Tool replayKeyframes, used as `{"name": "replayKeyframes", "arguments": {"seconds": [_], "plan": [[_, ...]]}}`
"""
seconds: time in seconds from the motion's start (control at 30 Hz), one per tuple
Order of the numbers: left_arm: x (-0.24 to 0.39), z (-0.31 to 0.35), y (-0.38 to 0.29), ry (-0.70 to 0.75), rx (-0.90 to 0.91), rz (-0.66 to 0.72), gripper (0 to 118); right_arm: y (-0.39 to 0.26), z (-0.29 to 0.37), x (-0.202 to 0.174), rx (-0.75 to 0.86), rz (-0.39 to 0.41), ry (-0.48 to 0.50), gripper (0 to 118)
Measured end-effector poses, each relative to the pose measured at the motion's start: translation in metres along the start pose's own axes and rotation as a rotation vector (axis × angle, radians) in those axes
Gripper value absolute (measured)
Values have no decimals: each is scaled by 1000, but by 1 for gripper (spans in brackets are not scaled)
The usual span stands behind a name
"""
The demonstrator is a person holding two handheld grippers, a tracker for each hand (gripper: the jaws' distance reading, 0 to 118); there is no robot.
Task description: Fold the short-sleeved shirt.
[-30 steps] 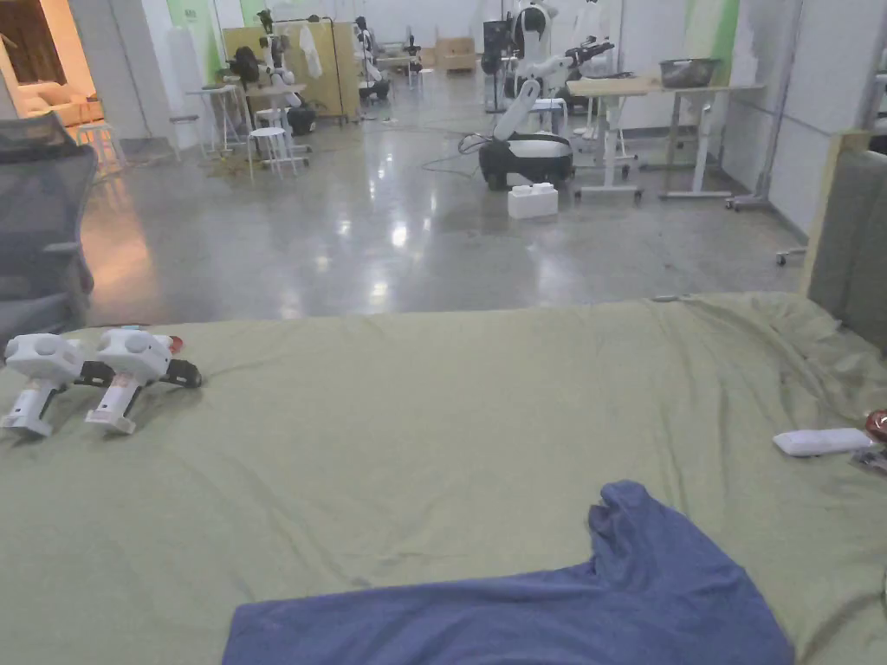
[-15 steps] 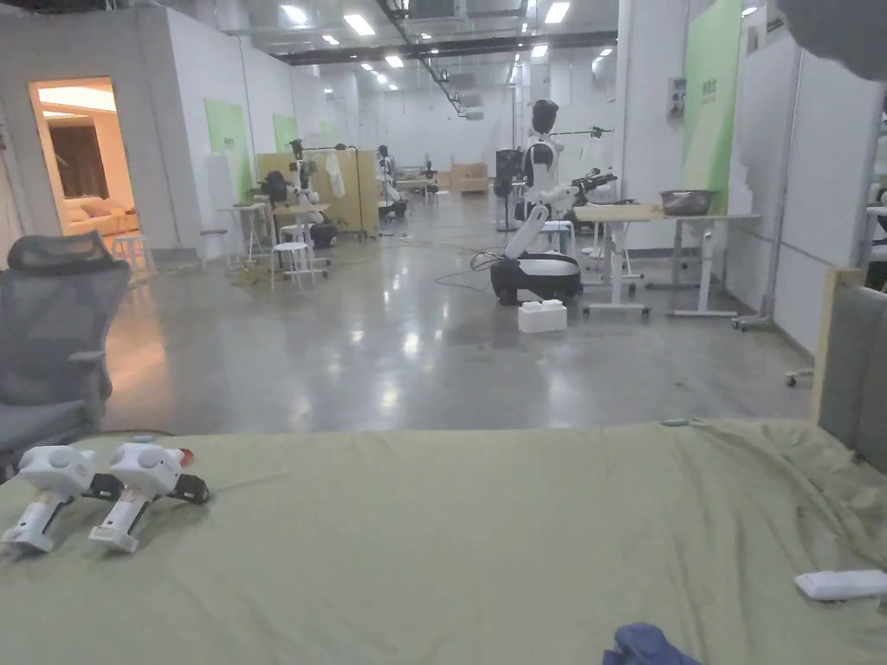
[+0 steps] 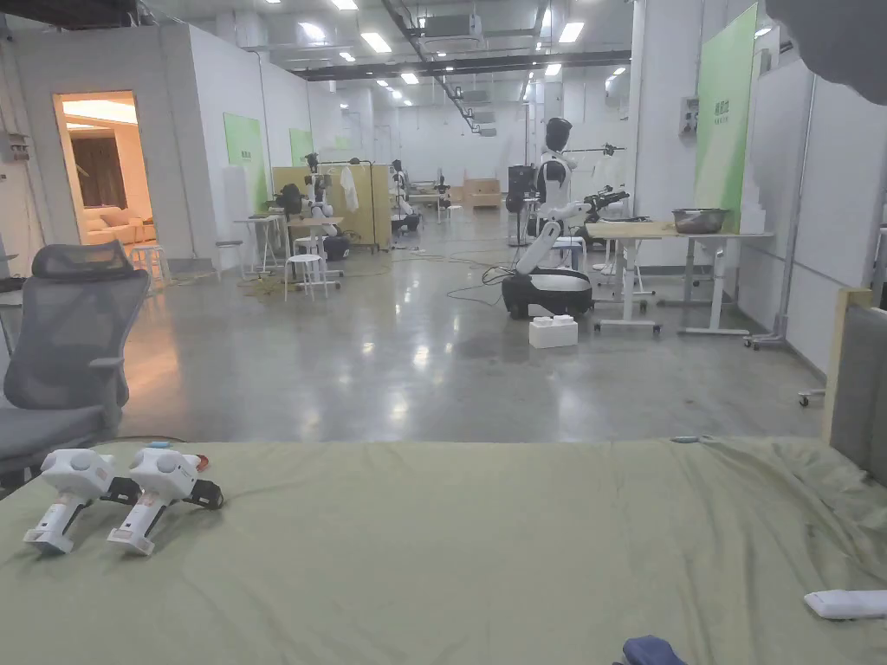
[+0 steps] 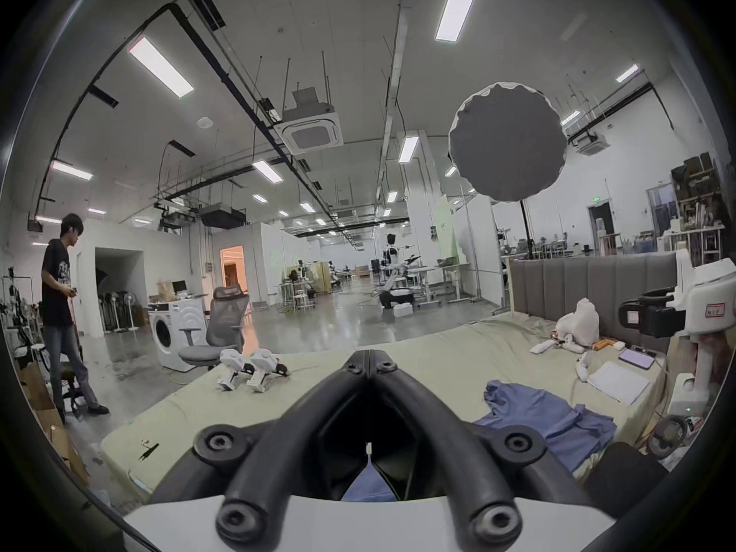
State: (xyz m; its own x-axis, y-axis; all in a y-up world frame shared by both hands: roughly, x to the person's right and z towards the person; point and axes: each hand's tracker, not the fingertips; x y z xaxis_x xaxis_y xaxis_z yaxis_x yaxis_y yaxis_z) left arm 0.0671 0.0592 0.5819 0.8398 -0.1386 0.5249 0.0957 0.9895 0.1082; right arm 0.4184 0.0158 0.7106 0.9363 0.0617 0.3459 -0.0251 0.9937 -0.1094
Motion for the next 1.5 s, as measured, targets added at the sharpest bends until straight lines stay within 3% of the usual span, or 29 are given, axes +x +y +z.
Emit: {"name": "replayKeyframes", "arguments": {"seconds": [0.33,0.43,0.53,0.57,0.63,0.7,0.83,1.0,1.1,1.17,1.2,1.37,1.5], "plan": [[-19,-22,-15,22,-122,104,2,0,-7,5,-2,-64,15,0],[-33,-51,-37,87,-275,122,17,-10,-16,9,-36,-79,30,0],[-53,-91,-73,38,-412,229,67,-28,-33,13,-113,-112,26,0],[-61,-108,-89,19,-450,281,72,-35,-38,15,-144,-138,29,0],[-78,-147,-122,-1,-526,315,73,-47,-49,20,-197,-170,35,0],[-91,-194,-153,86,-624,331,72,-59,-56,26,-229,-164,36,0],[-115,-280,-218,22,-753,472,71,-75,-71,41,-314,-183,1,0],[-117,-345,-274,45,-898,352,64,-91,-80,60,-367,-246,-66,0],[-111,-357,-291,14,-950,372,48,-98,-84,67,-406,-272,-96,0],[-100,-360,-298,40,-988,310,15,-101,-84,69,-423,-278,-109,0],[-95,-359,-300,38,-973,274,4,-103,-84,70,-428,-279,-113,0],[-84,-362,-308,25,-1000,240,3,-109,-96,76,-471,-302,-104,0],[-89,-367,-306,29,-1040,289,3,-104,-153,97,-548,-298,-57,0]]}}
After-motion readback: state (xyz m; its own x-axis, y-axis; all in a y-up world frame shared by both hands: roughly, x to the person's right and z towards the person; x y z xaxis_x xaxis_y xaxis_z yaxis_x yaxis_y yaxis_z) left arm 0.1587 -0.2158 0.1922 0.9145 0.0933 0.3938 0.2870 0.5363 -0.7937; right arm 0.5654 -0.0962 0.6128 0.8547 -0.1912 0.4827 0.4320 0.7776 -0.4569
